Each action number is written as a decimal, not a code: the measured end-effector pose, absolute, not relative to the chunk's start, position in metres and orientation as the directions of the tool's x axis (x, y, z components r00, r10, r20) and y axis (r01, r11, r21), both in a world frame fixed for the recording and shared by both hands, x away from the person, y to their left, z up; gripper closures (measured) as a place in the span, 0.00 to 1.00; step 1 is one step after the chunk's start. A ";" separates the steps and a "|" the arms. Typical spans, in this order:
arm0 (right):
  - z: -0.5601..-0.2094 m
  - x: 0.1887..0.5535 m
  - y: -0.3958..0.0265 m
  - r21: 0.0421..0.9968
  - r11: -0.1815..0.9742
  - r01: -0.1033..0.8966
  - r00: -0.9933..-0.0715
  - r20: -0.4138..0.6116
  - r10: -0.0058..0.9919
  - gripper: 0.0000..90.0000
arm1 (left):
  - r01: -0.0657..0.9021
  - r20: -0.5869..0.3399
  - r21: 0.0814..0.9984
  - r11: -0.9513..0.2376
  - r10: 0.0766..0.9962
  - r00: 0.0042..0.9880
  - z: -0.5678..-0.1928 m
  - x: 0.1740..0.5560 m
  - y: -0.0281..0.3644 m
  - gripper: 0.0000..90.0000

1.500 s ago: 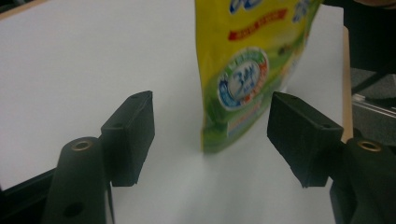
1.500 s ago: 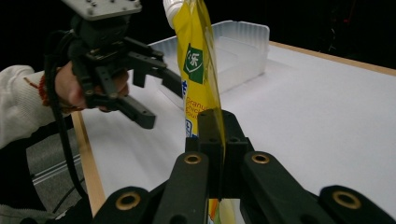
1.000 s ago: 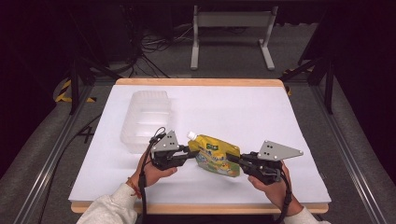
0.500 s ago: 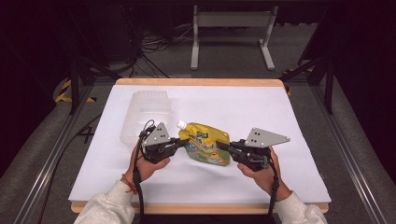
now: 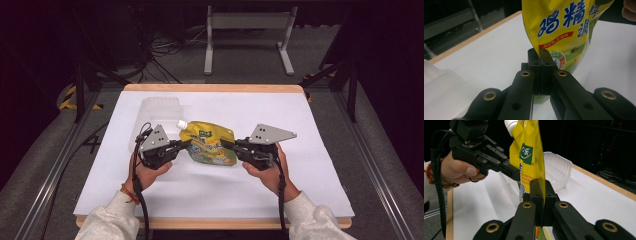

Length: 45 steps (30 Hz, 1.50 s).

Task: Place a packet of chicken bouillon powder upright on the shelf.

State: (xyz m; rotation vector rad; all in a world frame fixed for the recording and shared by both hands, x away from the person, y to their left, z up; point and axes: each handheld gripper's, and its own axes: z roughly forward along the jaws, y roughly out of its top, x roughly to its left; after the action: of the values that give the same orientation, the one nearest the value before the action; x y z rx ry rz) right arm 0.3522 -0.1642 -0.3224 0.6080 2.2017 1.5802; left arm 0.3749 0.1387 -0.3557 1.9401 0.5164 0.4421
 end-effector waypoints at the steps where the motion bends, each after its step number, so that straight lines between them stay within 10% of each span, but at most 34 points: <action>1: -0.321 0.353 -0.162 0.951 0.281 0.131 -0.842 -0.043 0.538 1.00 | 0.158 0.075 0.916 -0.369 0.544 0.835 -0.355 0.376 0.141 1.00; 45: -0.318 0.424 -0.044 0.963 0.246 0.107 -0.882 -0.022 0.470 1.00 | 0.201 0.053 0.950 -0.240 0.758 0.651 -0.351 0.405 0.242 1.00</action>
State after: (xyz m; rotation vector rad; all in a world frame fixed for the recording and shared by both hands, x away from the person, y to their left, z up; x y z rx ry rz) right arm 0.4243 -0.0443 -0.3178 0.5345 2.2168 1.6760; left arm 0.4054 0.2419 -0.3511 1.7736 0.7735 0.6336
